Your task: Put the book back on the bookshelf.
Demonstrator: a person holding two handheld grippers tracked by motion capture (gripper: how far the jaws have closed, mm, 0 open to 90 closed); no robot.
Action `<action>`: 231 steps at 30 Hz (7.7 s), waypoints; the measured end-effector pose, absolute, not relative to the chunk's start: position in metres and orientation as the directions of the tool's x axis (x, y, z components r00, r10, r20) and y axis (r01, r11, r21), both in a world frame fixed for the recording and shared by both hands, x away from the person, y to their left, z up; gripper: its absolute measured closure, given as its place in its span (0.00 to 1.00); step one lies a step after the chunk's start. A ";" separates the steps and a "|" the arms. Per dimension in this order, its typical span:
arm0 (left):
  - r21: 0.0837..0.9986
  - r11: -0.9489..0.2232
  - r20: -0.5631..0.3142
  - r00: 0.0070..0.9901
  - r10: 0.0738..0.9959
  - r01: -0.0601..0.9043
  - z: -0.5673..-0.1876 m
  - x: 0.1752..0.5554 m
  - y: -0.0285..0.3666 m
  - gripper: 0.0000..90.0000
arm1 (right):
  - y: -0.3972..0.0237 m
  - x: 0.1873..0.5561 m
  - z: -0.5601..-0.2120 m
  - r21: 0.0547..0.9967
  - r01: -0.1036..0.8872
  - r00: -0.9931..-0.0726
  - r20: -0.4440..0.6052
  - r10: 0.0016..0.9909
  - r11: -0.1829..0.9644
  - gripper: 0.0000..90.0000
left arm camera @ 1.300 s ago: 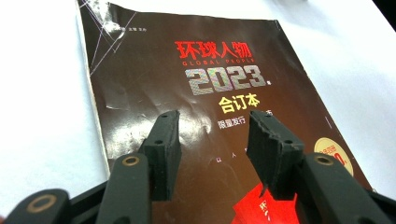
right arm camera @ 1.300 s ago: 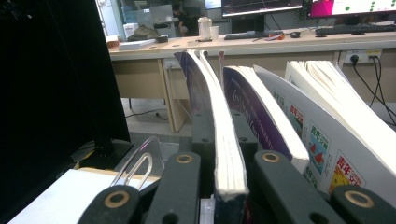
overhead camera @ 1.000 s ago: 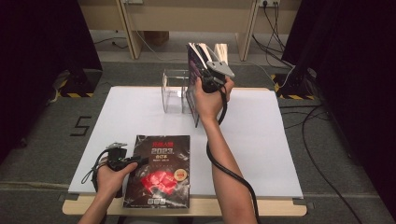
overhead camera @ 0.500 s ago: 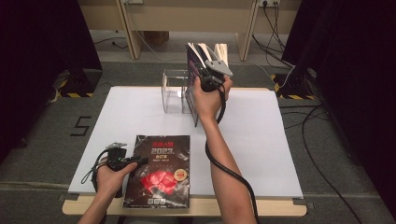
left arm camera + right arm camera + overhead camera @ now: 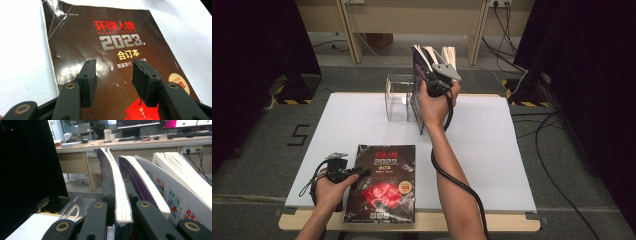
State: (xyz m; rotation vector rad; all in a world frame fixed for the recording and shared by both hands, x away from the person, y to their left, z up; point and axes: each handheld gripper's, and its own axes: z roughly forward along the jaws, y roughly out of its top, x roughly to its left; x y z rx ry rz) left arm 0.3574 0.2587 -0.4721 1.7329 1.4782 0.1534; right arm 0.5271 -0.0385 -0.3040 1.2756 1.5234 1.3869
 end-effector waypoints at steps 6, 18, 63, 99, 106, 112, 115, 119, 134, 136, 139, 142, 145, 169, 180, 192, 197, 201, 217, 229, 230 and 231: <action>0.648 0.038 -0.405 0.301 0.863 0.761 -0.473 0.358 0.258 0.60 | -0.038 0.528 -0.304 0.976 0.209 -0.267 0.117 0.957 -0.061 0.94; 0.646 0.036 -0.404 0.301 0.864 0.763 -0.473 0.358 0.258 0.60 | -0.037 0.532 -0.304 0.975 0.213 -0.267 0.116 0.957 -0.059 0.94; 0.645 0.040 -0.407 0.298 0.864 0.763 -0.473 0.358 0.260 0.60 | -0.031 0.544 -0.304 0.975 0.214 -0.251 0.119 0.961 -0.065 0.94; 0.646 0.039 -0.407 0.300 0.863 0.763 -0.473 0.358 0.261 0.60 | -0.021 0.543 -0.306 0.982 0.182 -0.225 0.097 0.969 -0.055 0.94; 0.645 0.041 -0.407 0.297 0.864 0.763 -0.473 0.359 0.262 0.60 | -0.020 0.547 -0.311 0.979 0.192 -0.212 0.106 0.972 -0.065 0.94; 0.647 0.040 -0.408 0.302 0.862 0.762 -0.472 0.358 0.262 0.60 | -0.018 0.550 -0.315 0.976 0.204 -0.201 0.119 0.972 -0.077 0.94; 0.649 0.041 -0.407 0.301 0.862 0.759 -0.472 0.358 0.262 0.60 | -0.017 0.551 -0.319 0.978 0.198 -0.196 0.111 0.974 -0.072 0.93; 0.647 0.038 -0.408 0.303 0.861 0.761 -0.472 0.358 0.262 0.60 | -0.016 0.550 -0.320 0.979 0.190 -0.192 0.109 0.975 -0.072 0.93; 0.645 0.027 -0.405 0.311 0.860 0.764 -0.473 0.357 0.257 0.60 | -0.022 0.537 -0.332 0.963 0.264 -0.214 0.108 0.971 -0.049 0.84; 0.645 0.023 -0.403 0.314 0.860 0.764 -0.473 0.357 0.256 0.60 | -0.024 0.534 -0.335 0.961 0.273 -0.217 0.106 0.970 -0.044 0.83; 0.645 0.025 -0.402 0.311 0.861 0.764 -0.474 0.357 0.256 0.60 | -0.027 0.530 -0.338 0.960 0.277 -0.229 0.104 0.968 -0.037 0.81; 0.642 0.026 -0.405 0.310 0.860 0.766 -0.474 0.358 0.256 0.60 | -0.030 0.525 -0.339 0.956 0.289 -0.233 0.123 0.965 -0.052 0.81; 0.641 0.026 -0.404 0.309 0.861 0.767 -0.475 0.358 0.256 0.60 | -0.033 0.521 -0.341 0.955 0.292 -0.239 0.121 0.963 -0.048 0.81; 0.641 0.029 -0.408 0.309 0.859 0.767 -0.474 0.357 0.257 0.60 | -0.036 0.522 -0.338 0.917 0.397 -0.216 0.136 0.967 -0.040 0.94; 0.641 0.028 -0.407 0.309 0.859 0.767 -0.475 0.358 0.258 0.61 | -0.034 0.525 -0.337 0.944 0.325 -0.229 0.131 0.965 -0.051 0.94; 0.646 0.030 -0.411 0.314 0.856 0.763 -0.474 0.358 0.260 0.61 | -0.027 0.533 -0.330 0.966 0.250 -0.195 0.122 0.973 -0.071 0.94; 0.649 0.027 -0.409 0.319 0.855 0.760 -0.473 0.358 0.259 0.61 | -0.022 0.537 -0.335 0.966 0.247 -0.185 0.118 0.976 -0.071 0.94; 0.649 0.026 -0.410 0.321 0.854 0.760 -0.473 0.358 0.260 0.61 | -0.019 0.540 -0.338 0.965 0.253 -0.176 0.116 0.978 -0.069 0.94; 0.649 0.017 -0.407 0.328 0.852 0.760 -0.473 0.357 0.258 0.61 | -0.014 0.543 -0.348 0.963 0.261 -0.158 0.110 0.981 -0.065 0.93; 0.648 0.011 -0.404 0.332 0.852 0.761 -0.474 0.357 0.256 0.61 | -0.017 0.535 -0.350 0.959 0.278 -0.199 0.103 0.975 -0.044 0.86; 0.648 0.011 -0.405 0.332 0.852 0.762 -0.474 0.357 0.256 0.61 | -0.017 0.533 -0.351 0.960 0.277 -0.201 0.101 0.974 -0.042 0.85; 0.648 0.010 -0.404 0.333 0.852 0.761 -0.474 0.357 0.255 0.61 | -0.018 0.531 -0.351 0.960 0.277 -0.199 0.100 0.975 -0.042 0.85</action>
